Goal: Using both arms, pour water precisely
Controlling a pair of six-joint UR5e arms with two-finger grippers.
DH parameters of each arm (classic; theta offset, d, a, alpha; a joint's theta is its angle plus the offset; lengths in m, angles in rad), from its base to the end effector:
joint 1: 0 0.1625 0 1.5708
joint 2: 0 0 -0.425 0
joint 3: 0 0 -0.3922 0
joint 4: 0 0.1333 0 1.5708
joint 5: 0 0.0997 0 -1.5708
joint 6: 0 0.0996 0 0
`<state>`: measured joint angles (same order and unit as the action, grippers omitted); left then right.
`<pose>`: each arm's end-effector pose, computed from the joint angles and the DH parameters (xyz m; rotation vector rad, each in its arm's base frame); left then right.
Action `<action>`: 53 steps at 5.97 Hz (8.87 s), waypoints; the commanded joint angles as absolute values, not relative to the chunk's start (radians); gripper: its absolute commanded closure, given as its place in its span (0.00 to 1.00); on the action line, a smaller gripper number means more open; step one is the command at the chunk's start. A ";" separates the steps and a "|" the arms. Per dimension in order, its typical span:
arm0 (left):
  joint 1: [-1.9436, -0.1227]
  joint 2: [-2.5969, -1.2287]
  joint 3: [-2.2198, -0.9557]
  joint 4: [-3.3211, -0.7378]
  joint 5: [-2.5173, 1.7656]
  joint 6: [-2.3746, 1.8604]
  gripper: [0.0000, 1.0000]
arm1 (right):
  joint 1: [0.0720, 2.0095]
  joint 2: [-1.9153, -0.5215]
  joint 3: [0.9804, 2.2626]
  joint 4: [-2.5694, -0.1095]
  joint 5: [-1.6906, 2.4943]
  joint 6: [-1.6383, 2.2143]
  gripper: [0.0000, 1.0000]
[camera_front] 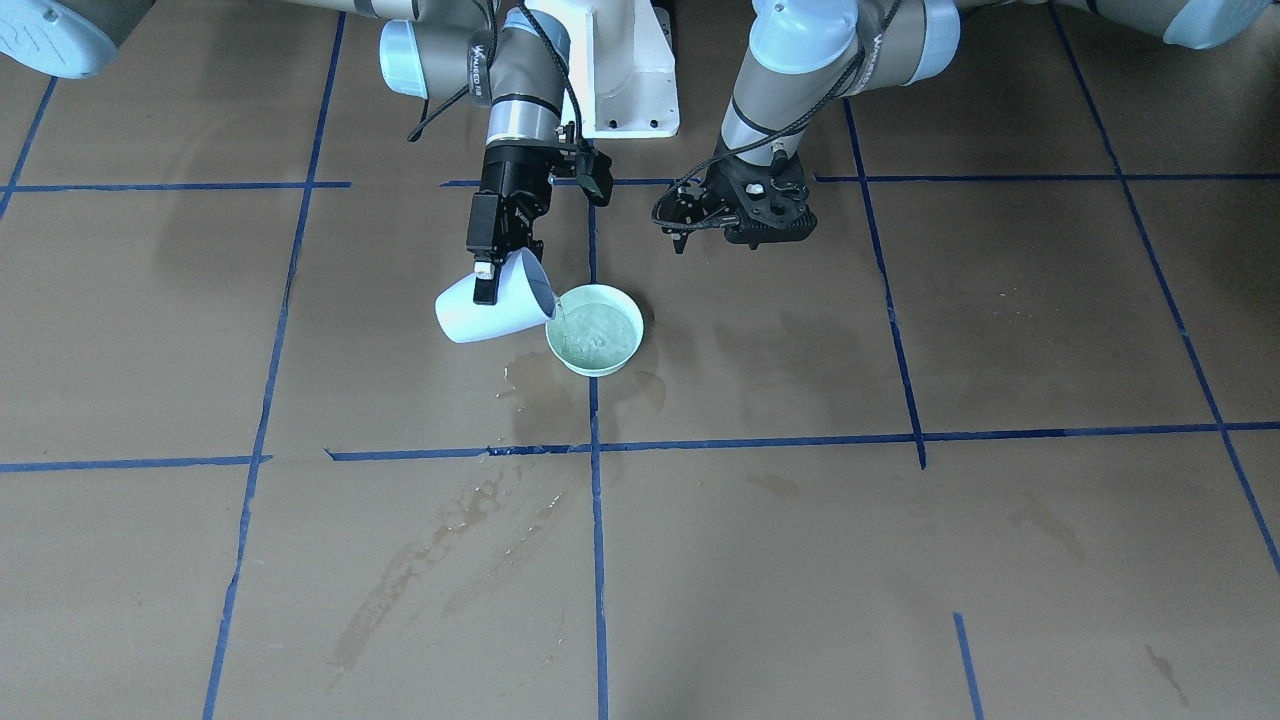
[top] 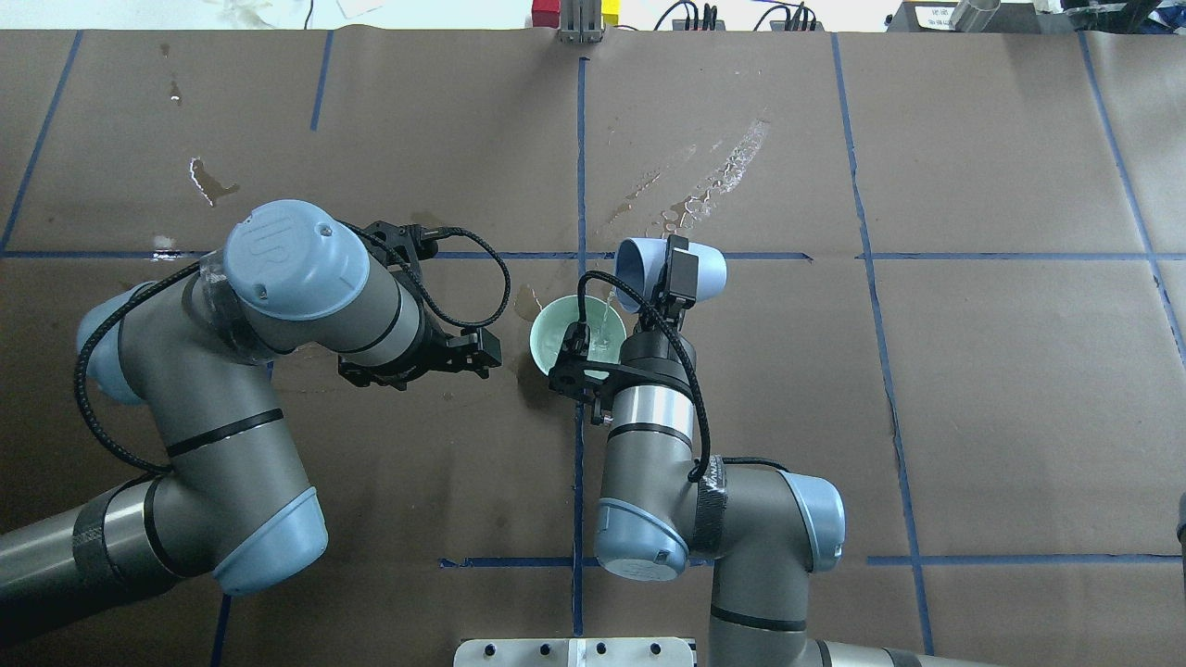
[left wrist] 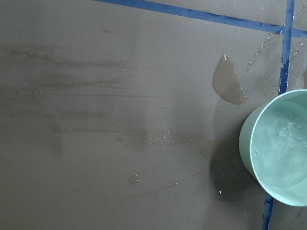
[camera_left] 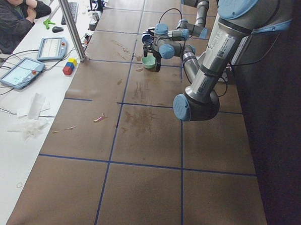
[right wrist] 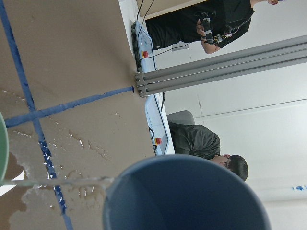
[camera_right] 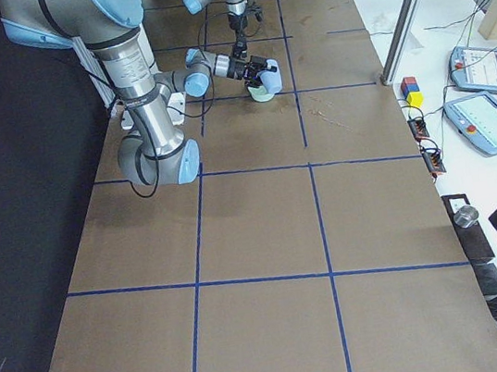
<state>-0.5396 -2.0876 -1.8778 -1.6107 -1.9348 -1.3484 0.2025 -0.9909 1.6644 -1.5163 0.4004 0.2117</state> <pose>0.4748 -0.3984 0.2289 0.0010 0.9192 -0.1374 -0.5814 -0.3491 0.2360 1.2531 0.3320 -0.5685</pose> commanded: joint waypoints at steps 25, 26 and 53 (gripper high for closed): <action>-0.537 -2.089 -1.876 -1.612 -1.934 -1.355 0.00 | 0.480 -1.753 1.648 -0.433 0.841 1.181 1.00; -0.537 -2.089 -1.876 -1.612 -1.936 -1.355 0.00 | 0.497 -1.756 1.591 -0.395 0.827 1.181 1.00; -0.532 -2.095 -1.856 -1.632 -1.934 -1.356 0.00 | 0.291 -2.055 1.471 0.125 0.848 1.080 0.00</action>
<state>-0.5327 -2.0962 -1.8561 -1.6322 -1.9343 -1.3561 0.2887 -2.0400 1.4753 0.0934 0.8160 1.1146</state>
